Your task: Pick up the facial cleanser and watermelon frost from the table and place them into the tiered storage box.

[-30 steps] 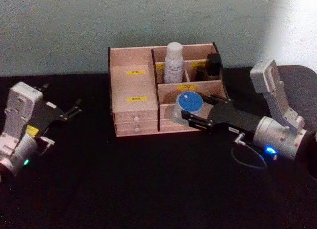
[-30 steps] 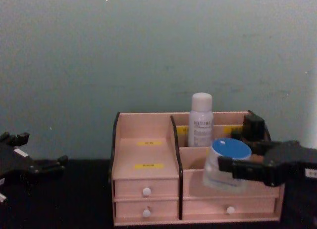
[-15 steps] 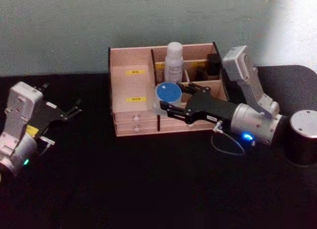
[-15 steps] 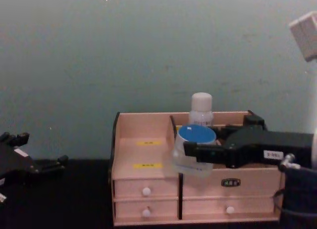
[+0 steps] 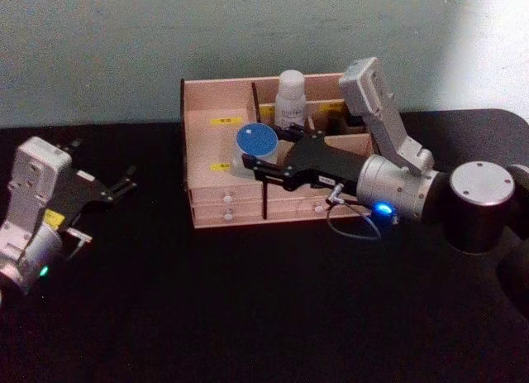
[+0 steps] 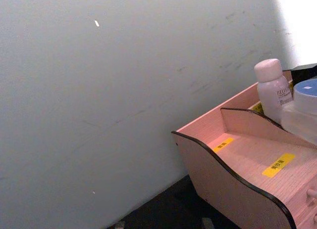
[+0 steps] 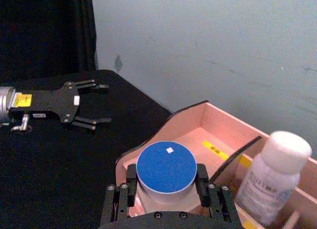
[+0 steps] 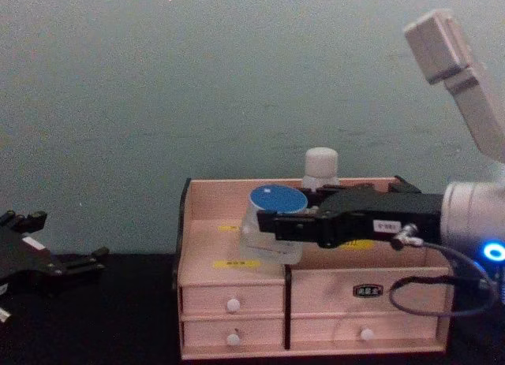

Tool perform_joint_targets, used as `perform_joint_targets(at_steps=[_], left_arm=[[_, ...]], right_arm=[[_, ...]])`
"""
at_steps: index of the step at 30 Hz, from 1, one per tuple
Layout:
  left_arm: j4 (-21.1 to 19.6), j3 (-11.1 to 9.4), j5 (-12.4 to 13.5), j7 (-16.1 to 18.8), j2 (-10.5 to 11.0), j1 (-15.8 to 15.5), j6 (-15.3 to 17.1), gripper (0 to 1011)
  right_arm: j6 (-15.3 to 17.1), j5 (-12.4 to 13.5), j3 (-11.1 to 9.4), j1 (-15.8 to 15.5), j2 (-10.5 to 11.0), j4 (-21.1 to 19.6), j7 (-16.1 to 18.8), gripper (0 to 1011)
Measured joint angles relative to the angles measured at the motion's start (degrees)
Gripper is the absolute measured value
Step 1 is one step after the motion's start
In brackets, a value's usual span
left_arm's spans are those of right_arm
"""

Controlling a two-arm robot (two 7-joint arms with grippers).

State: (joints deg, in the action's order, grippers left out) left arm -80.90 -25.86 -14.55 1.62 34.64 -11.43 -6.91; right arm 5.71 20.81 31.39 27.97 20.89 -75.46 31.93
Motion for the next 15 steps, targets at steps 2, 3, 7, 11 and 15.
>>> perform_joint_targets(at_steps=[2, 3, 7, 11, 15], left_arm=[[0.0, 0.0, 0.0, 0.0, 0.0, 0.0, 0.0, 1001], [0.0, 0.0, 0.0, 0.0, 0.0, 0.0, 0.0, 1001], [0.0, 0.0, 0.0, 0.0, 0.0, 0.0, 0.0, 1001], [0.0, 0.0, 0.0, 0.0, 0.0, 0.0, 0.0, 1001], [0.0, 0.0, 0.0, 0.0, 0.0, 0.0, 0.0, 1001]], right_arm=[[-0.1, -0.3, 0.4, 0.8, -0.6, 0.9, 0.1, 704], [-0.1, -0.4, 0.5, 1.1, -0.8, 1.2, 0.1, 704], [-0.3, -0.8, 1.1, 2.4, -1.7, 2.8, 0.4, 704], [-0.5, -1.4, 1.7, 3.7, -2.6, 4.7, 0.6, 704], [-0.6, -1.8, 2.0, 4.6, -3.2, 6.2, 0.7, 704]])
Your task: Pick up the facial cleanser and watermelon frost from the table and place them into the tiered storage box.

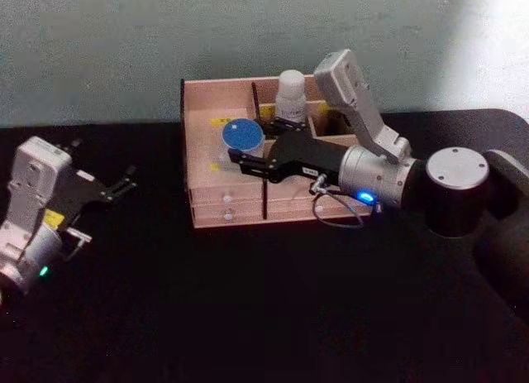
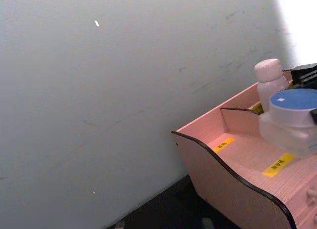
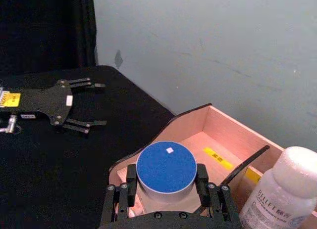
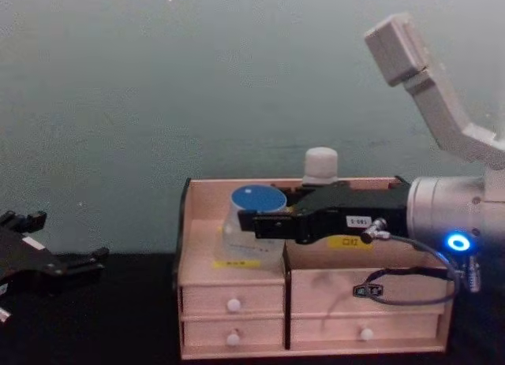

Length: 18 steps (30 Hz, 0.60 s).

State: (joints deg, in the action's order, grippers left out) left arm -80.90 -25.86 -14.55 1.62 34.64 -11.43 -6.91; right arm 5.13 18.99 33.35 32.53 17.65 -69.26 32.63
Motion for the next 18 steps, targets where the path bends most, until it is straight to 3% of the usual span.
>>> perform_joint_targets(at_steps=[18], left_arm=[[0.0, 0.0, 0.0, 0.0, 0.0, 0.0, 0.0, 1001]], right_arm=[[-0.8, -1.0, 0.8, 3.5, -3.2, 6.2, 1.2, 704]])
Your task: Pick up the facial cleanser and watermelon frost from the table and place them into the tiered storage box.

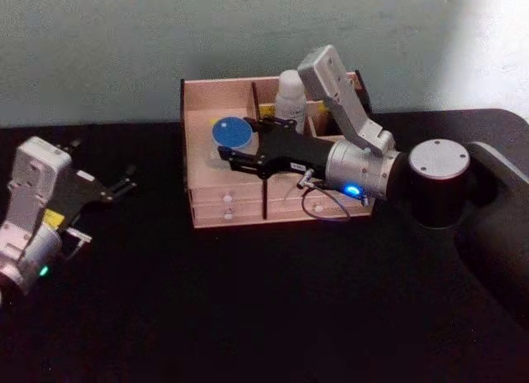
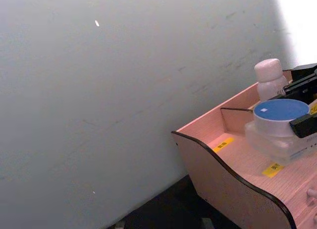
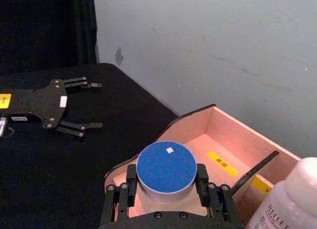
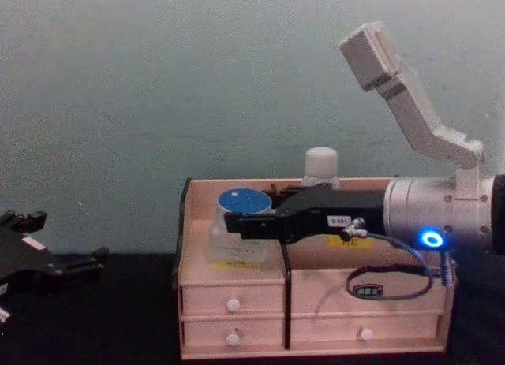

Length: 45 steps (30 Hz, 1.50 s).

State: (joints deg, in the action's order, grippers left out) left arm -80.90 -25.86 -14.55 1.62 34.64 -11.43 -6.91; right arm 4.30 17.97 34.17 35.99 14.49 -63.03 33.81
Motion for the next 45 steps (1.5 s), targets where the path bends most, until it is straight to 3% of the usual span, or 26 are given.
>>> perform_joint_targets(at_steps=[17, 45], left_arm=[[0.0, 0.0, 0.0, 0.0, 0.0, 0.0, 0.0, 1001], [0.0, 0.0, 0.0, 0.0, 0.0, 0.0, 0.0, 1001]], right_arm=[[0.4, -0.1, -0.4, 1.2, -2.2, 3.6, -0.4, 704], [2.0, 0.9, -1.1, 1.9, -3.3, 5.6, -0.3, 704]])
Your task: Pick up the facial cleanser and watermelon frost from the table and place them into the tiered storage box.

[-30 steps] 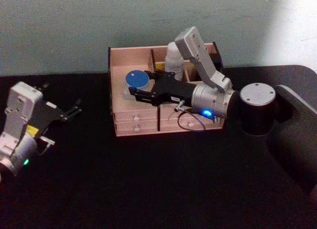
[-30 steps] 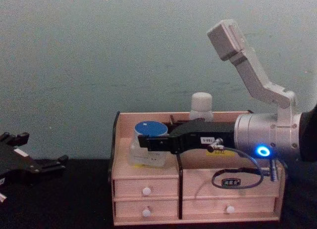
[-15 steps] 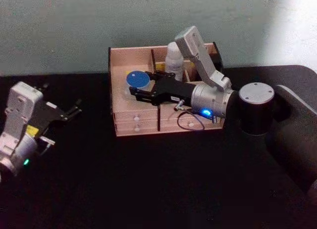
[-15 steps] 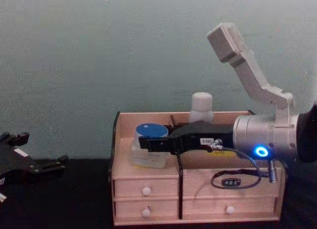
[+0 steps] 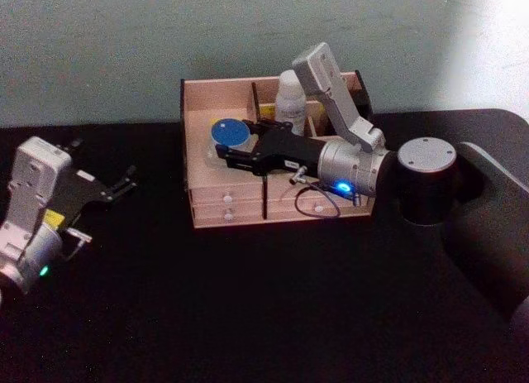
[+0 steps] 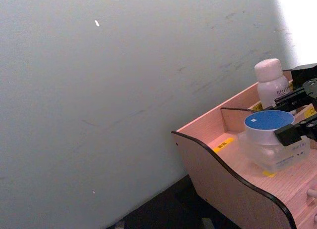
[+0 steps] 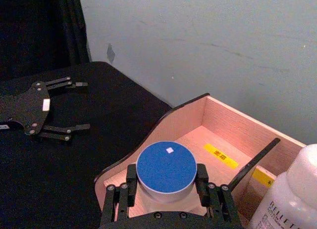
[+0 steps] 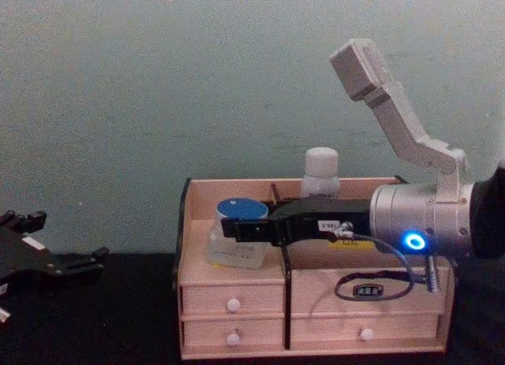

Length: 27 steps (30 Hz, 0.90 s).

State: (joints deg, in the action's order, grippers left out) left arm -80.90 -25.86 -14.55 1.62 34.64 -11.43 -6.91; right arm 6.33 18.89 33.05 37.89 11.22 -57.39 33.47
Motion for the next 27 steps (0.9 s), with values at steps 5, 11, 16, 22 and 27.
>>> perform_joint_targets(at_steps=[5, 11, 16, 22, 27], left_arm=[[0.0, 0.0, 0.0, 0.0, 0.0, 0.0, 0.0, 1001], [0.0, 0.0, 0.0, 0.0, 0.0, 0.0, 0.0, 1001], [0.0, 0.0, 0.0, 0.0, 0.0, 0.0, 0.0, 1001], [0.0, 0.0, 0.0, 0.0, 0.0, 0.0, 0.0, 1001], [0.0, 0.0, 0.0, 0.0, 0.0, 0.0, 0.0, 1001]], right_arm=[[0.0, 0.0, 0.0, 0.0, 0.0, 0.0, 0.0, 705], [0.0, 0.0, 0.0, 0.0, 0.1, -0.1, 0.0, 704], [0.0, 0.0, 0.0, 0.0, 0.1, -0.1, 0.0, 704], [-0.1, 0.0, 0.0, 0.0, 0.1, -0.1, 0.0, 824], [-0.1, 0.0, 0.0, 0.0, 0.1, -0.1, 0.0, 973]])
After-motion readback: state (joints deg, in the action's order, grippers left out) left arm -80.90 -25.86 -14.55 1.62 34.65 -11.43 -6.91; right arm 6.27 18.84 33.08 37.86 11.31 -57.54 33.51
